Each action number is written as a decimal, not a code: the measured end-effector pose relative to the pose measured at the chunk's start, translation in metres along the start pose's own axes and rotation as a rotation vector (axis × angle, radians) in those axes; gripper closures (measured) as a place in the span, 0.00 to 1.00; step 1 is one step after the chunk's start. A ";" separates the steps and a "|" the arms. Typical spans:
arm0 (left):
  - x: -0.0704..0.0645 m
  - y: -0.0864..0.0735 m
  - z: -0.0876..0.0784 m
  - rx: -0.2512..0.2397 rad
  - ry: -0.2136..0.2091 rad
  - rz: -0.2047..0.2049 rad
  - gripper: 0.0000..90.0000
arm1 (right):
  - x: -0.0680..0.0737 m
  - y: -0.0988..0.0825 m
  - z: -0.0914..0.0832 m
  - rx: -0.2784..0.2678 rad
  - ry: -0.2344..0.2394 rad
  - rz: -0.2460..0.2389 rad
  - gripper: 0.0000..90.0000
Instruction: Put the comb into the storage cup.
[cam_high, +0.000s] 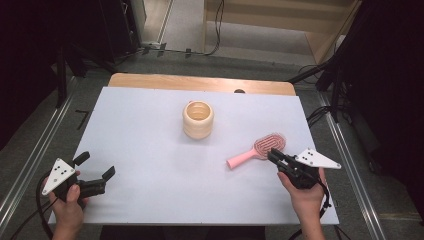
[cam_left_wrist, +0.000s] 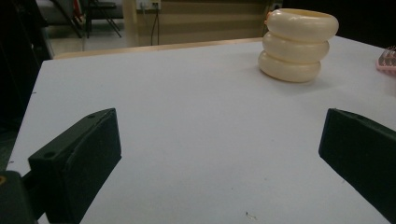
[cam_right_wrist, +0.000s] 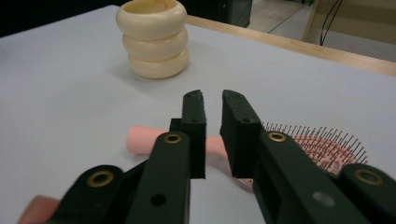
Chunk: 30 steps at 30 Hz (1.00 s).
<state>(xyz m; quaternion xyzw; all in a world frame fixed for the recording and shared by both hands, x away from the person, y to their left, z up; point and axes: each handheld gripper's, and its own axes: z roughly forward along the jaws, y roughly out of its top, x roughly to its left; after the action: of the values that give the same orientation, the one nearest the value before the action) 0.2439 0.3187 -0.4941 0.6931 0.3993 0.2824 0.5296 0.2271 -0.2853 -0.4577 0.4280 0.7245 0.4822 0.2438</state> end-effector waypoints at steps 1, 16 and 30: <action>0.000 0.000 0.000 0.000 0.000 0.001 0.00 | -0.001 0.002 0.002 0.009 -0.002 -0.007 0.93; 0.000 0.000 0.001 0.001 -0.005 0.004 0.00 | -0.013 0.020 0.033 0.113 0.026 -0.026 0.97; -0.001 0.000 0.001 0.002 -0.008 0.007 0.00 | 0.010 0.034 0.070 0.162 0.085 -0.082 0.97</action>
<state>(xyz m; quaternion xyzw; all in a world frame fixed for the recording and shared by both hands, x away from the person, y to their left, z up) 0.2442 0.3177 -0.4941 0.6961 0.3950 0.2814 0.5294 0.2891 -0.2367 -0.4551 0.3954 0.7878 0.4292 0.1972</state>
